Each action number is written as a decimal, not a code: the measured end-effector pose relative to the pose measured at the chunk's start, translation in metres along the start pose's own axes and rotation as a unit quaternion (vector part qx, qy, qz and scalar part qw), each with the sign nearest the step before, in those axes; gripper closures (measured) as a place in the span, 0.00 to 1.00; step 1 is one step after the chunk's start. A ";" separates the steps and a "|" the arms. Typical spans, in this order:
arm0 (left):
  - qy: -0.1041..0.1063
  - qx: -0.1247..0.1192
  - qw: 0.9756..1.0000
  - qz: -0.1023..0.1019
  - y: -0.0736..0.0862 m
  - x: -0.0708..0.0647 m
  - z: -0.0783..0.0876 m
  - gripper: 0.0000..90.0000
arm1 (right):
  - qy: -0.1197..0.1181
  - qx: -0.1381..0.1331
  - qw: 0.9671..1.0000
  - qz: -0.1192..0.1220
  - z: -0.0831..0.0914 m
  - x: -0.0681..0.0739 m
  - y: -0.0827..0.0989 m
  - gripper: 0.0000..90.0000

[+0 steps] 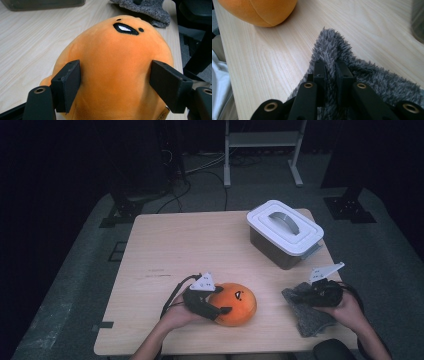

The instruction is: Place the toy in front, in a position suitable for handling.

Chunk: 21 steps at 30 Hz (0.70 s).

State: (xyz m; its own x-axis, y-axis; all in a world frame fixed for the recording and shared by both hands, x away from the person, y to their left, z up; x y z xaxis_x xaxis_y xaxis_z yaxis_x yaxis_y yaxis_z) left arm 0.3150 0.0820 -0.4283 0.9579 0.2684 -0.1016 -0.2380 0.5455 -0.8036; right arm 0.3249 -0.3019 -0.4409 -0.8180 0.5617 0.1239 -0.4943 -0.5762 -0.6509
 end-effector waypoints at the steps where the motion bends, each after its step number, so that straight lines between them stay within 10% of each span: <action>1: 0.000 0.000 1.000 0.000 0.000 0.000 0.000 0.28 | 0.001 -0.005 1.000 0.001 0.000 0.001 -0.001 0.90; 21: 0.005 -0.008 1.000 -0.011 -0.002 -0.002 0.002 0.27 | -0.050 -0.075 0.994 0.055 0.011 0.028 -0.055 0.92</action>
State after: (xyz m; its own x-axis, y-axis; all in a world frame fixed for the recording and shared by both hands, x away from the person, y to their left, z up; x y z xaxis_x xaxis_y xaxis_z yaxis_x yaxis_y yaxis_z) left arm 0.3136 0.0822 -0.4252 0.9642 0.2493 -0.0898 -0.2152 0.5390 -0.8144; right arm 0.3264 -0.2611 -0.3932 -0.8936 0.4340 0.1143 -0.3565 -0.5318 -0.7682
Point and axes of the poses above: each handheld gripper's, and its own axes: z roughly backward along the jaws, y roughly out of its underside, x roughly to its left, the point moved 1 cm from there along -z, roughly forward along the jaws, and after that the axes turned 3 degrees about y, right-handed, at the moved point
